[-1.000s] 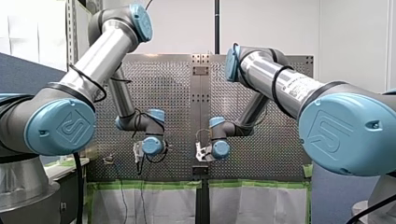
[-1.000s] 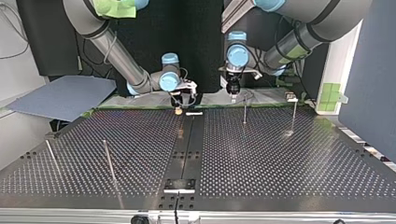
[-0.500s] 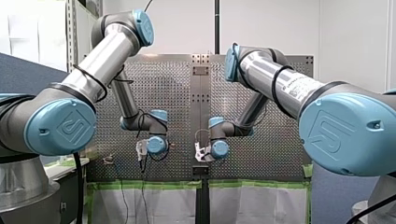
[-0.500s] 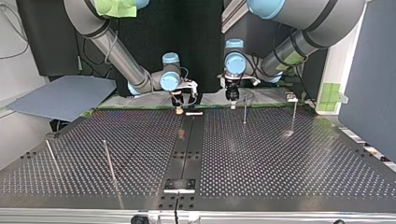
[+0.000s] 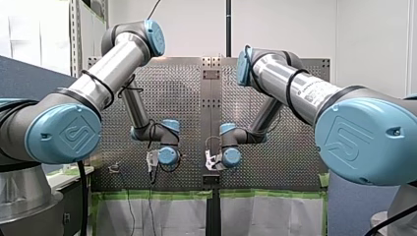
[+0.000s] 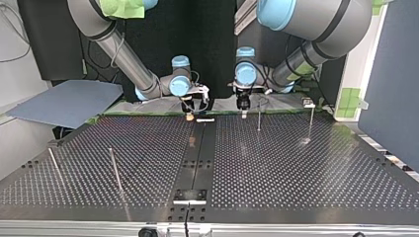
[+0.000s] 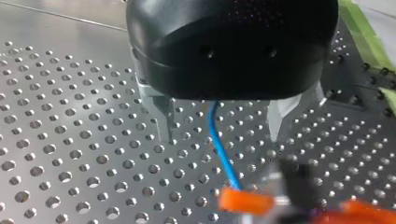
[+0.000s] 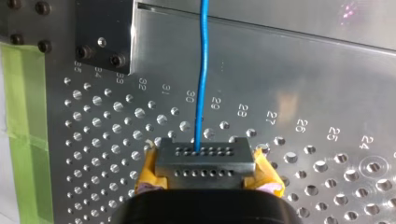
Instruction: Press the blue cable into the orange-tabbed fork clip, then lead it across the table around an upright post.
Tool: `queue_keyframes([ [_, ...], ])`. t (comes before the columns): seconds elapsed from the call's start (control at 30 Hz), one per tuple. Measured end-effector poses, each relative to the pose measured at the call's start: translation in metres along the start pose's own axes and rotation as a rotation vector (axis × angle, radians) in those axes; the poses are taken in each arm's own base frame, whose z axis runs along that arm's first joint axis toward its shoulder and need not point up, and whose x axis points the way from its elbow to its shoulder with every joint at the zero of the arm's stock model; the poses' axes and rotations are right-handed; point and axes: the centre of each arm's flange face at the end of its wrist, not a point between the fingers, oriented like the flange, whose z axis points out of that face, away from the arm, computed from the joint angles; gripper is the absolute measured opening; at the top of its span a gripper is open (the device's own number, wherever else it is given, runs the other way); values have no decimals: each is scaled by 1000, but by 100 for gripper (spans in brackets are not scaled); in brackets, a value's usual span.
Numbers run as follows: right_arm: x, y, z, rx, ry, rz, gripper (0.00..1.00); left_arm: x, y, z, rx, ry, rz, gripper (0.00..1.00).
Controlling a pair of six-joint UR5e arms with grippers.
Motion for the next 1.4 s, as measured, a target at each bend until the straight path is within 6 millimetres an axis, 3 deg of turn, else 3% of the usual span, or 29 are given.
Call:
queue_keyframes([
  [0.63,0,1,0,-1,-1,0,0,-3,3,2,-46,19,102,100],
  [0.67,0,1,0,-1,-1,0,0,-3,3,2,-46,18,106,86],
  [0.7,0,1,0,-1,-1,-1,0,-3,3,2,-49,18,110,86],
  [0.77,0,1,0,-1,-1,-1,0,-3,4,2,-58,17,123,62],
  [0.8,0,0,0,-1,-1,-1,0,-3,4,2,-64,16,129,62],
  [0.87,0,0,0,0,-1,-1,0,-3,5,2,-80,14,140,36],
  [0.9,0,0,0,0,-1,-1,0,-3,6,2,-87,14,143,36],
  [0.97,0,0,0,0,-1,-1,0,-4,7,1,-98,13,147,5],
  [1.03,0,0,0,0,-1,-1,0,-4,7,1,-103,13,149,0],
  [1.4,0,0,0,0,-2,-3,0,-4,8,1,-106,12,149,0],
])
